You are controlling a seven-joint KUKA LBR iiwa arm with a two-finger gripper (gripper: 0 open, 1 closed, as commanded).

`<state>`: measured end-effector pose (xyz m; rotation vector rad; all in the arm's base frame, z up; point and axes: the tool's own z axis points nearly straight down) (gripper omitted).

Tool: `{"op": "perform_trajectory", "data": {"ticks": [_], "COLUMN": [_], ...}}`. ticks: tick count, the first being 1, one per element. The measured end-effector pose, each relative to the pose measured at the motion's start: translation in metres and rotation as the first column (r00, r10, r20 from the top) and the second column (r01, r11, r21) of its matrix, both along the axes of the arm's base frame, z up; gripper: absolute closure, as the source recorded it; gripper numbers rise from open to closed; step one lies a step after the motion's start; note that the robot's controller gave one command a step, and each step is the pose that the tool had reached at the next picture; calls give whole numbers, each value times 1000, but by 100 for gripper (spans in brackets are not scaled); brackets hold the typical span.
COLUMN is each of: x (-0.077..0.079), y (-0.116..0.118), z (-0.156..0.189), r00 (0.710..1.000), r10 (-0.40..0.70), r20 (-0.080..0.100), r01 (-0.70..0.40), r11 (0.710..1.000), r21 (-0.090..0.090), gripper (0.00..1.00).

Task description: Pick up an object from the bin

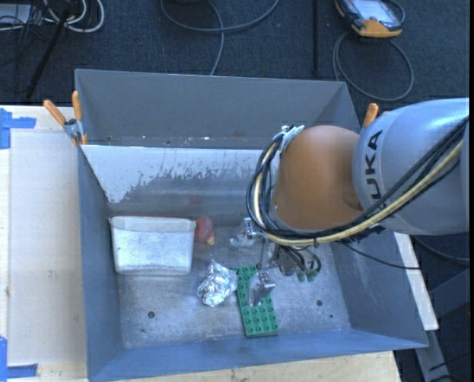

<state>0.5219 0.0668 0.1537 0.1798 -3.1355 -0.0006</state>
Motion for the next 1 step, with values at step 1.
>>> {"op": "perform_trajectory", "data": {"ticks": [1], "x": [44], "y": [-37], "z": [-75], "r00": [1000], "r10": [-24], "r20": [4], "r01": [24], "r11": [1000], "r21": [2], "gripper": [0]}}
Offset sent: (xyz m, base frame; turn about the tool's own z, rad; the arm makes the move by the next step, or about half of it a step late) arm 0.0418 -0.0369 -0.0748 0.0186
